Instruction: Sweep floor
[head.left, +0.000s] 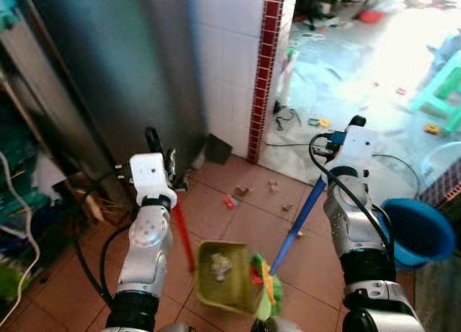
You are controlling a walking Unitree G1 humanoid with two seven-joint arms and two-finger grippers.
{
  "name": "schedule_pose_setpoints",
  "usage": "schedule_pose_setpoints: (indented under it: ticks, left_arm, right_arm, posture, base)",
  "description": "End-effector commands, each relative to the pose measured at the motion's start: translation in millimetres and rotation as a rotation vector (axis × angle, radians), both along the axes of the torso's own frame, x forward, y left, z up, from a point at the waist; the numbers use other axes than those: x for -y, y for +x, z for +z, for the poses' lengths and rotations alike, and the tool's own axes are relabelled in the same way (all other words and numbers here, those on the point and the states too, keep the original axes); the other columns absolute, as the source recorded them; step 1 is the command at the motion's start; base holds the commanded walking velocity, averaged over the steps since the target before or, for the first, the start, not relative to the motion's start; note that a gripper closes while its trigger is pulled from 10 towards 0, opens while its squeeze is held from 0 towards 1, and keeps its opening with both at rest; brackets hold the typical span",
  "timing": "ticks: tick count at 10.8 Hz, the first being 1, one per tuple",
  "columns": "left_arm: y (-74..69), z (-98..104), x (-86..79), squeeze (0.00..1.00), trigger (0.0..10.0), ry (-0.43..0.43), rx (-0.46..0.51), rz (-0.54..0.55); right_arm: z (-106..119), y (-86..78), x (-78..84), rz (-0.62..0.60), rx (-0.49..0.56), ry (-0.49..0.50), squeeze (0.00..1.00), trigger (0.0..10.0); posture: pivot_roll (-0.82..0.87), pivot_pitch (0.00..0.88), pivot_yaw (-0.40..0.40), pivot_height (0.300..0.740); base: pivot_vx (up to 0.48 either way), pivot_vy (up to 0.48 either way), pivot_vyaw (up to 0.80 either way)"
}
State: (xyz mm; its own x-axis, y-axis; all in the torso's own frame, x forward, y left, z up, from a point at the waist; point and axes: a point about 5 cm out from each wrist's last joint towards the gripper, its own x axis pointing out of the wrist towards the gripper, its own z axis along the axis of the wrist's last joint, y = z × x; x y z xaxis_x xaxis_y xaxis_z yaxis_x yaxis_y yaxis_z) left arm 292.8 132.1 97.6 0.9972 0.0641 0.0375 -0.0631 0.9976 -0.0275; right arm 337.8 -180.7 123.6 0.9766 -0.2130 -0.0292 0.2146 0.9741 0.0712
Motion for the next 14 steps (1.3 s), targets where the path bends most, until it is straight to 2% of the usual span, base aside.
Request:
schedule_pose_setpoints:
  ticks: [1,2,4,6,7,8,10,11,12,13,14]
  left_arm:
    - [2.9,13.3,-1.9,0.0,10.0,0.041,0.08,0.011]
    - [4.2,10.1,-6.6,0.0,10.0,0.077,0.072,0.026]
    - [6.0,-10.7,-15.0,0.0,10.0,0.133,0.032,0.042]
    - [13.7,-31.8,-4.6,0.0,10.0,0.132,-0.043,0.024]
    - [17.3,-33.1,2.2,0.0,10.0,0.134,-0.046,0.004]
    - [23.2,-31.6,12.2,0.0,10.0,0.127,-0.042,-0.025]
    - [28.7,-27.9,14.8,0.0,10.0,0.129,-0.021,-0.009]
    - [29.8,-29.9,19.0,0.0,10.0,0.144,-0.025,-0.007]
    - [27.3,-35.0,23.5,0.0,10.0,0.159,-0.037,-0.012]
    - [20.5,-45.4,26.4,0.0,10.0,0.173,-0.058,-0.015]
    - [19.8,-46.9,26.8,0.0,10.0,0.169,-0.06,-0.018]
  right_arm:
    - [6.4,1.7,0.4,-0.005,0.014,-0.004,0.0,10.0]
    - [7.0,1.3,-0.1,-0.001,0.014,-0.011,0.0,10.0]
    - [8.7,-1.8,-3.0,0.014,0.016,-0.034,0.0,10.0]
    - [33.6,-5.7,2.3,0.022,0.133,-0.097,0.0,10.0]
    - [44.1,-7.1,6.2,0.025,0.168,-0.119,0.0,10.0]
    - [64.0,-11.6,14.5,0.025,0.226,-0.145,0.0,10.0]
    - [87.5,-19.3,26.0,-0.015,0.288,-0.222,0.0,10.0]
    - [82.6,-22.8,33.4,-0.032,0.256,-0.292,0.0,10.0]
    - [67.0,-27.1,38.8,-0.061,0.176,-0.285,0.0,10.0]
    - [47.6,-32.5,33.3,-0.073,0.07,-0.191,0.0,10.0]
    - [41.9,-33.1,19.2,-0.044,0.039,-0.098,0.0,10.0]
  posture:
    - [-0.11,0.0,0.024,0.74]
    - [-0.11,0.0,0.023,0.74]
    - [-0.12,0.0,0.004,0.74]
    - [-0.16,0.021,-0.019,0.74]
    - [-0.17,0.052,-0.022,0.74]
    - [-0.19,0.108,-0.031,0.74]
    - [-0.21,0.184,-0.023,0.74]
    - [-0.21,0.198,-0.021,0.74]
    - [-0.2,0.225,-0.024,0.74]
    - [-0.21,0.239,-0.023,0.74]
    - [-0.21,0.24,-0.024,0.74]
  base:
    - [0.0,0.0,0.0]
    - [0.0,0.0,0.0]
    - [0.0,0.0,0.0]
    - [0.0,0.0,0.0]
    - [0.0,0.0,0.0]
    - [0.0,0.0,0.0]
    - [0.0,0.0,0.0]
    - [0.0,0.0,0.0]
    - [0.0,0.0,0.0]
    - [0.0,0.0,0.0]
    - [0.0,0.0,0.0]
